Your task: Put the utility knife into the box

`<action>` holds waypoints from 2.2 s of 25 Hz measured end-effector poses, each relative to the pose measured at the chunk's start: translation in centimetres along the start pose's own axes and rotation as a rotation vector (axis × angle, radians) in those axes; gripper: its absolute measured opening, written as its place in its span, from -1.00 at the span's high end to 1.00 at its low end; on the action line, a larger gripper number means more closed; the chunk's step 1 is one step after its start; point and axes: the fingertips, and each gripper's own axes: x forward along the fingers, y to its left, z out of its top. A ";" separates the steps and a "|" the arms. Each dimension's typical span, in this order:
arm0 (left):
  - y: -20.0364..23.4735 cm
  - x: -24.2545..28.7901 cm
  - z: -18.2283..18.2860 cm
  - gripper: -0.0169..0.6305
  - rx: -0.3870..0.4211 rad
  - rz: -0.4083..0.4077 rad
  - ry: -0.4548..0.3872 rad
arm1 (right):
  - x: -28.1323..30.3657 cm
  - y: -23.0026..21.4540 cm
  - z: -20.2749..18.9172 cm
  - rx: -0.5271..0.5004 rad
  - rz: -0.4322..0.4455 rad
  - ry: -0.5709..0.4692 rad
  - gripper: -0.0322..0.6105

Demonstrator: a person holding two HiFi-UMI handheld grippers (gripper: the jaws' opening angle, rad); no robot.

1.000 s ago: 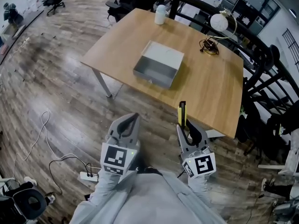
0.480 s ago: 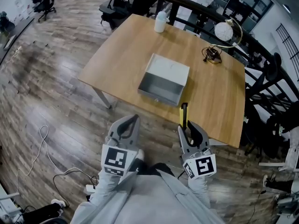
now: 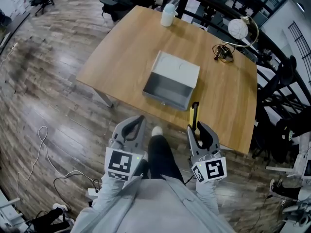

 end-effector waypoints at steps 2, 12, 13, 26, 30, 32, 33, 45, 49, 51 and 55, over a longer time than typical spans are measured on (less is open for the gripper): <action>0.7 1.3 -0.1 0.89 -0.004 0.011 0.004 | 1.3 -0.9 -0.2 0.003 0.007 -0.002 0.51; 4.9 11.9 4.0 0.89 0.027 0.030 -0.013 | 10.6 -7.5 1.4 -0.002 0.060 -0.029 0.51; 5.2 13.0 4.6 0.89 0.029 0.032 -0.015 | 11.4 -8.2 1.8 -0.005 0.068 -0.031 0.51; 7.7 20.5 7.7 0.89 0.034 0.067 -0.008 | 17.6 -13.6 3.8 -0.019 0.135 -0.044 0.51; 8.3 21.2 8.1 0.89 0.026 0.076 -0.004 | 18.2 -14.1 4.1 -0.017 0.143 -0.035 0.51; 8.7 21.4 8.3 0.89 0.029 0.071 -0.002 | 18.5 -14.1 4.4 -0.021 0.142 -0.034 0.51; 8.9 21.5 8.3 0.89 0.032 0.067 -0.001 | 18.7 -14.1 4.6 -0.022 0.139 -0.034 0.51; 9.2 23.3 6.3 0.89 0.021 0.010 0.054 | 19.5 -13.5 2.7 -0.051 0.138 0.045 0.51; 9.7 23.4 4.6 0.89 0.000 0.009 0.081 | 20.1 -12.5 0.9 -0.055 0.159 0.095 0.51; 9.9 23.4 3.9 0.89 -0.007 0.008 0.092 | 20.2 -12.1 -0.2 -0.059 0.170 0.127 0.51; 10.1 23.5 2.7 0.89 -0.018 0.005 0.110 | 20.5 -11.3 -2.3 -0.064 0.198 0.187 0.51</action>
